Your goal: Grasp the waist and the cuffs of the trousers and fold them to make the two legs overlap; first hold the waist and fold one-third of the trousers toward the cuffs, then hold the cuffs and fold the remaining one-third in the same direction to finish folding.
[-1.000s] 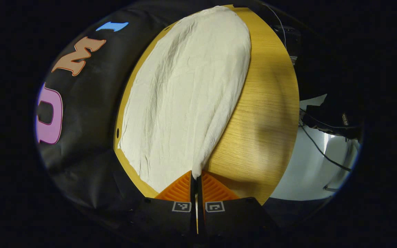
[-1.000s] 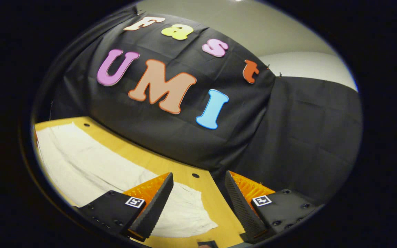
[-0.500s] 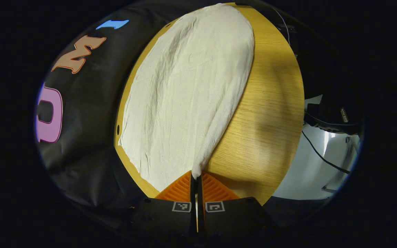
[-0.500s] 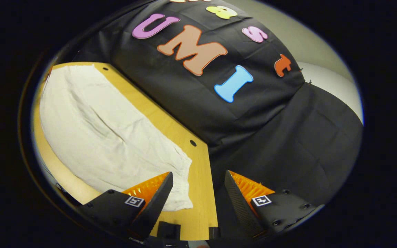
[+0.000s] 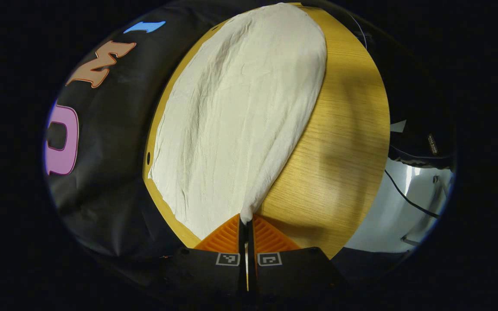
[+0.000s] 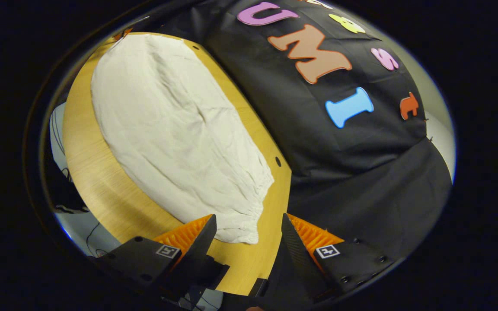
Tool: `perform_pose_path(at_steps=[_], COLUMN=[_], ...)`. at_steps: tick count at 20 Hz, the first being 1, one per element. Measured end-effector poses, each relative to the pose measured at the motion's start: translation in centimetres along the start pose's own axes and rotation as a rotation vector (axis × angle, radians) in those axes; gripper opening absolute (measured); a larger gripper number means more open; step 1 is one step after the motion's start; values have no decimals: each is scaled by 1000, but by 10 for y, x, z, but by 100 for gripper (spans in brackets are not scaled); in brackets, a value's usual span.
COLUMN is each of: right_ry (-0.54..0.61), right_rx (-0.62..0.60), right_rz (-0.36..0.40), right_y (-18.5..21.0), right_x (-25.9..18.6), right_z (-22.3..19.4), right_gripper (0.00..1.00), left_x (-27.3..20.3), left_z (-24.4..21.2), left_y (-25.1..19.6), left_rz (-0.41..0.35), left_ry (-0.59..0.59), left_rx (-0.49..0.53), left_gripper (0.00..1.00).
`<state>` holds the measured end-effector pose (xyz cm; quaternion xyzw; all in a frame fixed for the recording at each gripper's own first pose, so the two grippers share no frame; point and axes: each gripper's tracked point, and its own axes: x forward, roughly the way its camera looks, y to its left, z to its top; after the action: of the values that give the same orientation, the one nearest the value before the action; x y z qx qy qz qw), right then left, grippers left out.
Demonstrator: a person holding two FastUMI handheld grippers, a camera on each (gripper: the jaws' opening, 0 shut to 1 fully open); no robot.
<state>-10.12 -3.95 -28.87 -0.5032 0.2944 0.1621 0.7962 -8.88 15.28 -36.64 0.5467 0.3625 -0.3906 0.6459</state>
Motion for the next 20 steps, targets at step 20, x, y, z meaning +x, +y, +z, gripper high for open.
perform_pose_path(at_steps=[20], right_ry=[79], right_rx=[-281], right_rz=[188], right_y=[51], right_x=[53], right_z=[-25], right_gripper=[77], left_x=[0], left_z=[-1], left_y=[-1], left_rz=[13], left_ry=[31], left_rx=[-16], left_gripper=[1])
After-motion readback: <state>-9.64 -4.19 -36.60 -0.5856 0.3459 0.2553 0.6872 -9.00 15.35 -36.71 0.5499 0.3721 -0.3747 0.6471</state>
